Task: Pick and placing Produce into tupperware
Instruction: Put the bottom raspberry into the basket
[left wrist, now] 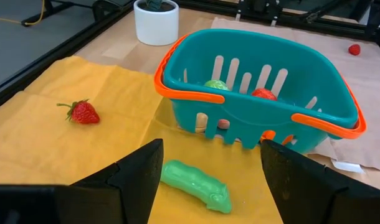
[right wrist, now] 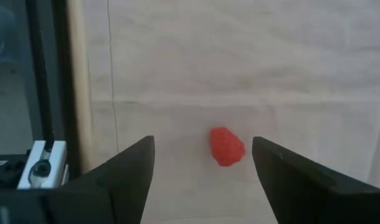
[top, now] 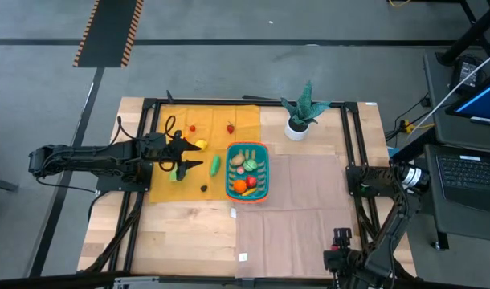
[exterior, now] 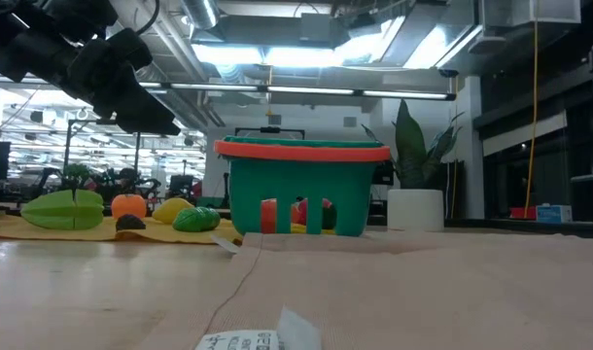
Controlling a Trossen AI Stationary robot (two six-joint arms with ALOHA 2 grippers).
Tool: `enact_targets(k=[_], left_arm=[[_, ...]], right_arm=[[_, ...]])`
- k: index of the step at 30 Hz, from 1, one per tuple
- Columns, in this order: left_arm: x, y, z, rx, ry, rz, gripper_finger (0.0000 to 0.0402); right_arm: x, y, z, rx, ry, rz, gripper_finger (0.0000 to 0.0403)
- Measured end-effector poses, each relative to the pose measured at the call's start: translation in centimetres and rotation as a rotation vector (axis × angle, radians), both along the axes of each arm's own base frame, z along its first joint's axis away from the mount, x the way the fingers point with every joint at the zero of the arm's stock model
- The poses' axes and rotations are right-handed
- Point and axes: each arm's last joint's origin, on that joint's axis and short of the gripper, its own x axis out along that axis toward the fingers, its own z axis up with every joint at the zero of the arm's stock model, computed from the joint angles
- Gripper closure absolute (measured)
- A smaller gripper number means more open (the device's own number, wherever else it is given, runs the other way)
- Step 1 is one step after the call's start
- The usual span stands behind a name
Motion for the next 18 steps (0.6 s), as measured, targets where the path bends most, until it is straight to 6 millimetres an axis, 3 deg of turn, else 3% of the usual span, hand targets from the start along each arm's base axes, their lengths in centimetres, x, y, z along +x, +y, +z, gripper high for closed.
enact_targets(k=[18], left_arm=[[0.01,-0.02,0.00,-0.051,-0.010,0.016,0.0140]], right_arm=[[0.64,-0.87,0.02,-0.027,-0.010,-0.240,0.0134]])
